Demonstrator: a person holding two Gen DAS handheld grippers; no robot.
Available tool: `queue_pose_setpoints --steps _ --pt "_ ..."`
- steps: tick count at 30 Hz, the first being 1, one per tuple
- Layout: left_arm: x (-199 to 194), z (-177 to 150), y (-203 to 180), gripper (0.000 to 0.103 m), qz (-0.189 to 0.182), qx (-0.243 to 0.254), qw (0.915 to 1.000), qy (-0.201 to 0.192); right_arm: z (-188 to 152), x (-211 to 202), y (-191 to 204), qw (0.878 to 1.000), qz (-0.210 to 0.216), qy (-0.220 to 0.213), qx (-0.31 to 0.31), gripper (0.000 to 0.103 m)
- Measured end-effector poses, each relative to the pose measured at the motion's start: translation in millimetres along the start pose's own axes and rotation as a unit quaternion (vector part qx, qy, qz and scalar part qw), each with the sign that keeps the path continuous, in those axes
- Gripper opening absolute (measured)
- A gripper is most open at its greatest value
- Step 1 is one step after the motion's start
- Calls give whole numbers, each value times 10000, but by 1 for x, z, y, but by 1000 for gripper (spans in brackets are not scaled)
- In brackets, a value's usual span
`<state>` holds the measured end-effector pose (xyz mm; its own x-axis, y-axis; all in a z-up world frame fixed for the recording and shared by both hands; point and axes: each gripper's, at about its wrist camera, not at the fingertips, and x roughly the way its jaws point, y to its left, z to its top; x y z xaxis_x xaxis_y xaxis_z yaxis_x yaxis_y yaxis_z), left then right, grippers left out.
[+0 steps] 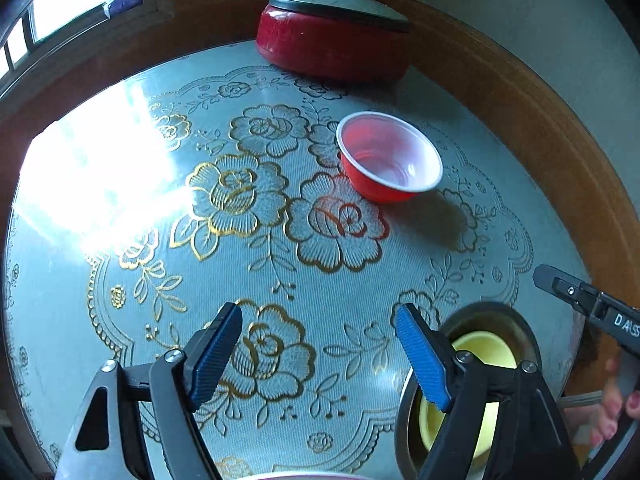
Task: Organize plates and bowls
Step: 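Grasp the red plastic cup rim with the left tool and lift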
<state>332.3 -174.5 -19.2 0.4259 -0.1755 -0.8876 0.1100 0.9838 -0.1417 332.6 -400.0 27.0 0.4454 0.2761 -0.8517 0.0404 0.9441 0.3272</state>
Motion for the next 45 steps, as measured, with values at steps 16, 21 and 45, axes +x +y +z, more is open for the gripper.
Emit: queue_pose_setpoints --steps 16,21,45 --pt "53 81 -5 80 31 -402 9992 46 98 94 6 9956 584 563 459 32" --pt "73 94 1 80 59 -497 9986 141 113 117 9 9937 693 680 562 32" --pt "106 103 -8 70 -100 -132 9996 245 107 163 18 9935 452 982 351 10"
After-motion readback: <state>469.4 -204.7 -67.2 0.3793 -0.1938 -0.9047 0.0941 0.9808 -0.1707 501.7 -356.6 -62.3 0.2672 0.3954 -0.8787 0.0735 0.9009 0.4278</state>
